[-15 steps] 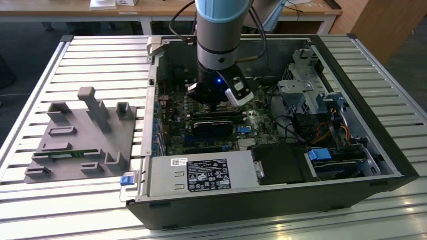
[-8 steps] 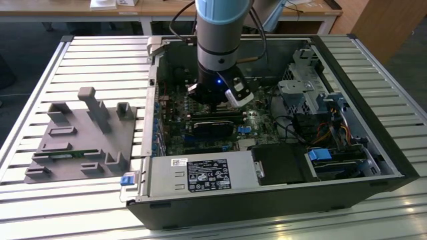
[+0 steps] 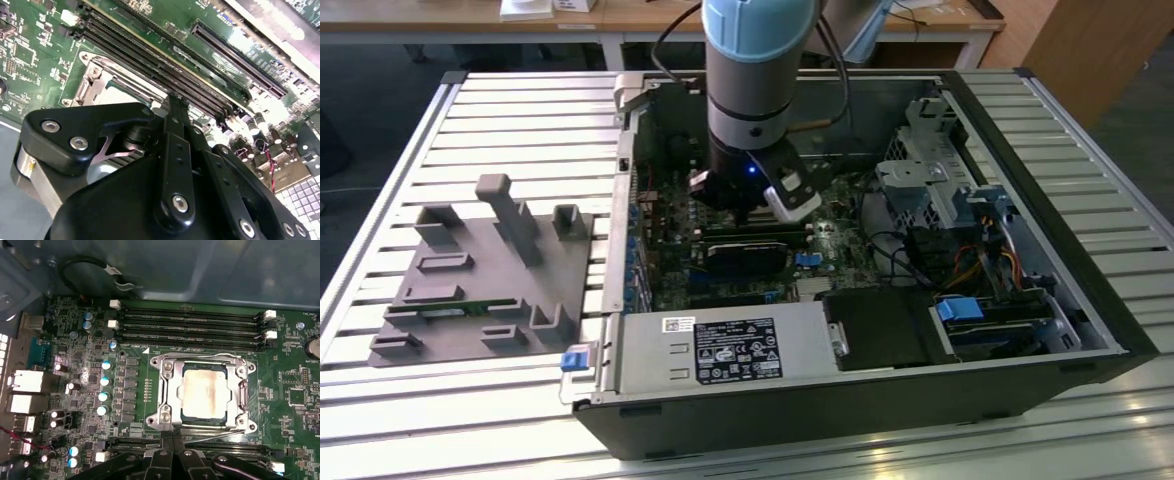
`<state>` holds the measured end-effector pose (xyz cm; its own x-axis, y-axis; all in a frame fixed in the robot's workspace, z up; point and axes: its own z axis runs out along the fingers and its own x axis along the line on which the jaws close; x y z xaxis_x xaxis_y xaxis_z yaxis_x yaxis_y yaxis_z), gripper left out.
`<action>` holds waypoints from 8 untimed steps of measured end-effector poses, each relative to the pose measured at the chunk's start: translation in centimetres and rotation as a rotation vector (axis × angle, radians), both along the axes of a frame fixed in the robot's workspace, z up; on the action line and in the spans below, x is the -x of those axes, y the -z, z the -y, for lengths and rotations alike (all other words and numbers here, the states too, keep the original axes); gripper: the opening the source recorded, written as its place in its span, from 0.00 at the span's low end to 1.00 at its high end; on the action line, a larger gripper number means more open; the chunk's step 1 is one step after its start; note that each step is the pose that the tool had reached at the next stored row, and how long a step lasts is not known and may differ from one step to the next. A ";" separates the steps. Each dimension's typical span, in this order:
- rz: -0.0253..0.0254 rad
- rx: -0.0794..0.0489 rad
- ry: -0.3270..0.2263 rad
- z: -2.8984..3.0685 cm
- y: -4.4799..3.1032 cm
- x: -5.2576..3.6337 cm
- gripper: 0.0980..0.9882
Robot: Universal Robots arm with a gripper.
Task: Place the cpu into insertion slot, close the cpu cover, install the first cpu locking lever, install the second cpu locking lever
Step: 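Install the second cpu locking lever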
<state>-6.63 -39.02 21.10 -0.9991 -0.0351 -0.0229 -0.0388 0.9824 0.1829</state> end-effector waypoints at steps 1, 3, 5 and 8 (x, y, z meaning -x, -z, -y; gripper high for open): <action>0.0001 -0.001 0.000 0.09 0.03 0.07 0.01; 0.0005 -0.003 0.000 0.24 0.10 0.29 0.01; 0.0012 -0.006 0.000 0.31 0.23 0.51 0.01; 0.0023 -0.012 0.000 0.35 0.48 0.81 0.01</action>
<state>-7.44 -39.37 20.61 -0.9991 -0.0347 -0.0256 -0.0390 0.9802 0.1943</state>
